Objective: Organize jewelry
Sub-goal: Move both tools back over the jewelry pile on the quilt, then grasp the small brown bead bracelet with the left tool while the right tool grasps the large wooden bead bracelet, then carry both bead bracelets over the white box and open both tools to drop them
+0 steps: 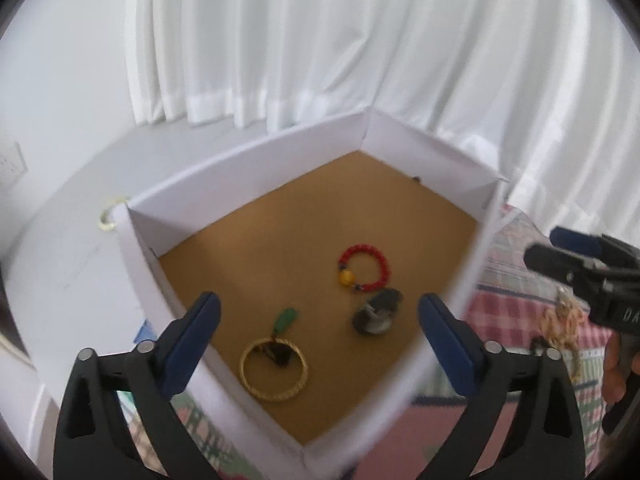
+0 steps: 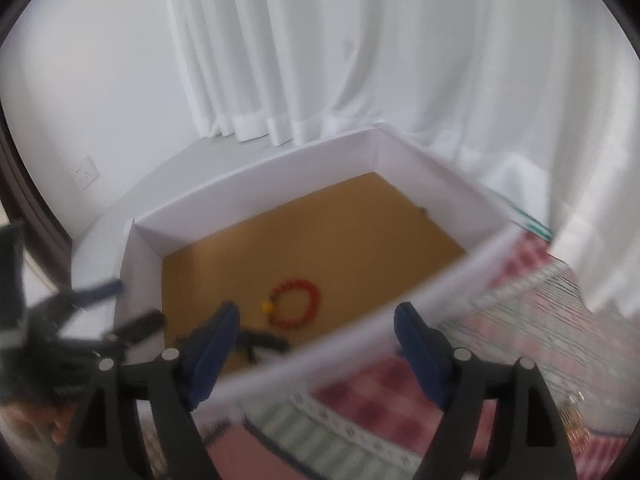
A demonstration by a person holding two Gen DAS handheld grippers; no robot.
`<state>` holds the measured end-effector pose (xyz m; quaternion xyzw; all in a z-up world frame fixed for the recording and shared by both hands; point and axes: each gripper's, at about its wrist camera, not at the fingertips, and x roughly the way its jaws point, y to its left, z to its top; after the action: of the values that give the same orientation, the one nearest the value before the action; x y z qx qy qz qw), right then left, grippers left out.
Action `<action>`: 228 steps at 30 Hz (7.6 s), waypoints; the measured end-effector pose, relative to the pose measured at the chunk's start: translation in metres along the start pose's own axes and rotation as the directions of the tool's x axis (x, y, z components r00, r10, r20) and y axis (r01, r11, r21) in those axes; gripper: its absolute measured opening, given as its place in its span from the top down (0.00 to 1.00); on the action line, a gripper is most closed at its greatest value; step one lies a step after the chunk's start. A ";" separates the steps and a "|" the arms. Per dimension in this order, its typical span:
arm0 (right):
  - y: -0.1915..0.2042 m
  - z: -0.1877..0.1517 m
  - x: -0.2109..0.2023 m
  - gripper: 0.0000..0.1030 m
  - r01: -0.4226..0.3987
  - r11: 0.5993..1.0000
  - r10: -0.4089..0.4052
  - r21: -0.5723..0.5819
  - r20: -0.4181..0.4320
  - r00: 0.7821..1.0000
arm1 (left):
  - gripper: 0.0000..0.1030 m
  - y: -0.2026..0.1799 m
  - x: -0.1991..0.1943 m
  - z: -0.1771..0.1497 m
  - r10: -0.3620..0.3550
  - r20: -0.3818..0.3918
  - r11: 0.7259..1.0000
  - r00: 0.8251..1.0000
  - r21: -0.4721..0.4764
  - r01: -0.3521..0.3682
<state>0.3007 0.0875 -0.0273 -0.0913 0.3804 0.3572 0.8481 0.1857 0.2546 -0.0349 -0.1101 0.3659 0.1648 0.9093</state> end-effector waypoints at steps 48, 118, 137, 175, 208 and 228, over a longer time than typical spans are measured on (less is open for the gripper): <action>-0.047 -0.308 -0.192 0.15 0.366 0.907 -0.359 0.207 -0.072 0.930 | 0.01 -0.165 -0.085 -0.204 -0.168 -0.199 0.946 0.965 0.244 0.215; -0.073 -0.317 -0.195 0.15 0.350 0.888 -0.344 0.298 -0.072 0.936 | 0.13 -0.235 0.026 -0.166 -0.158 -0.291 0.892 0.944 0.368 0.263; -0.119 -0.251 -0.141 0.15 0.246 0.955 -0.237 0.163 -0.076 0.969 | 0.89 -0.153 0.008 -0.148 -0.250 -0.316 0.929 0.915 0.189 0.319; -0.133 -0.162 -0.131 0.86 -0.160 0.903 0.222 0.398 -0.114 0.968 | 0.89 -0.125 -0.055 -0.114 -0.157 -0.189 0.956 0.969 0.218 0.197; 0.004 0.108 0.093 0.86 -0.286 0.942 0.306 0.174 -0.103 0.947 | 0.89 0.065 0.088 0.055 -0.019 -0.235 0.985 0.972 -0.169 -0.022; 0.037 0.088 0.039 0.44 -0.223 0.975 0.223 0.026 0.014 0.975 | 0.20 0.035 0.029 0.039 0.079 -0.098 0.994 0.992 -0.070 -0.086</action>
<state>0.3443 0.1735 0.0102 -0.0344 0.3883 0.4453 0.8061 0.2160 0.3057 -0.0304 -0.1363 0.4068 0.2104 0.8784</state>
